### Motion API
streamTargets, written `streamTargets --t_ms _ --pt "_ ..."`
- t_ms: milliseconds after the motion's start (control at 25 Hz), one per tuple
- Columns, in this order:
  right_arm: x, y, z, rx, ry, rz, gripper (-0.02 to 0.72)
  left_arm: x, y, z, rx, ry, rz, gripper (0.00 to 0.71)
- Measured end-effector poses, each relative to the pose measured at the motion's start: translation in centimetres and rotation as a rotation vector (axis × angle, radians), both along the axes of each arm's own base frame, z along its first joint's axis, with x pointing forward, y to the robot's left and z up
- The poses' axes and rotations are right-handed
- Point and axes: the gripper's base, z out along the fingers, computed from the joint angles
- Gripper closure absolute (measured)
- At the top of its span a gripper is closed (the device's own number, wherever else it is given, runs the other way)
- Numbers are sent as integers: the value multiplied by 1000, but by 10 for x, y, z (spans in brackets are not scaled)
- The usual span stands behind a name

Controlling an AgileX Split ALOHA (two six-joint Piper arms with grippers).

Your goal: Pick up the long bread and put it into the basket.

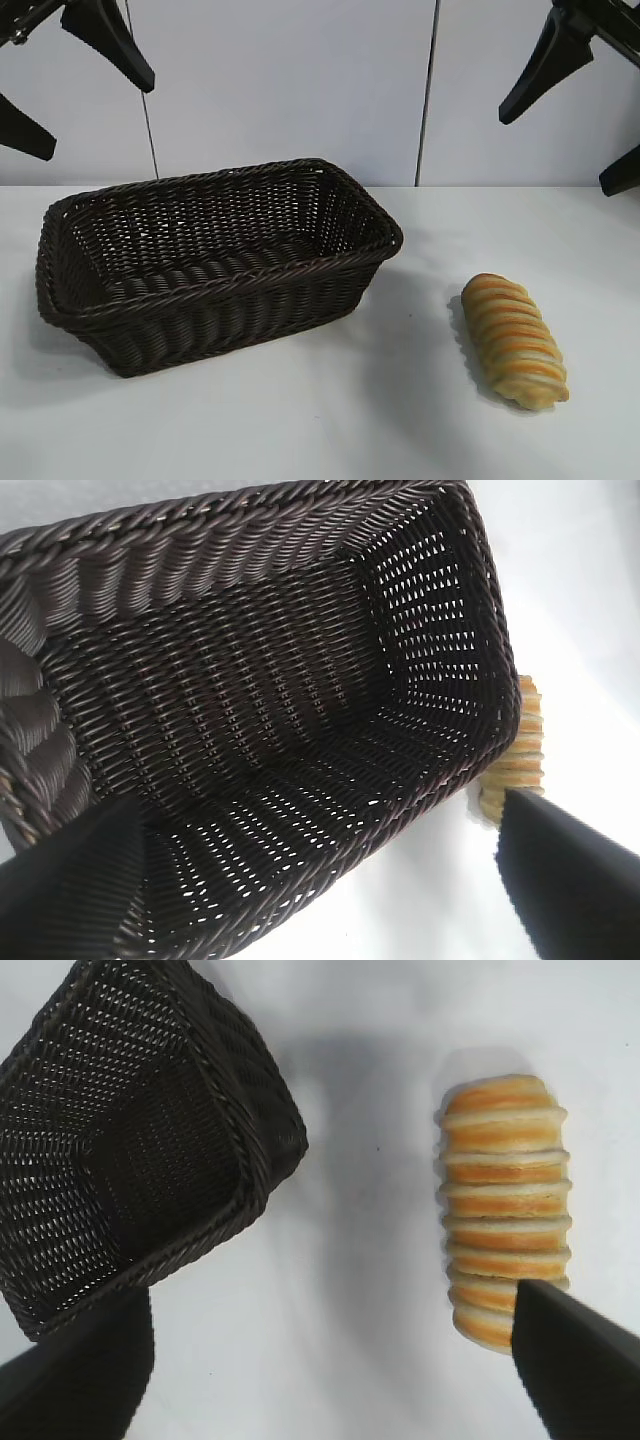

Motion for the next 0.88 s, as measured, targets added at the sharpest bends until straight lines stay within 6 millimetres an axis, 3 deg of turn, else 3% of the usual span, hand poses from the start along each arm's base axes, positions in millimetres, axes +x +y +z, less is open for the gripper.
streamTargets --t_ms 880 --pt "0 0 0 0 0 0 8 5 1 2 -3 -46 33 21"
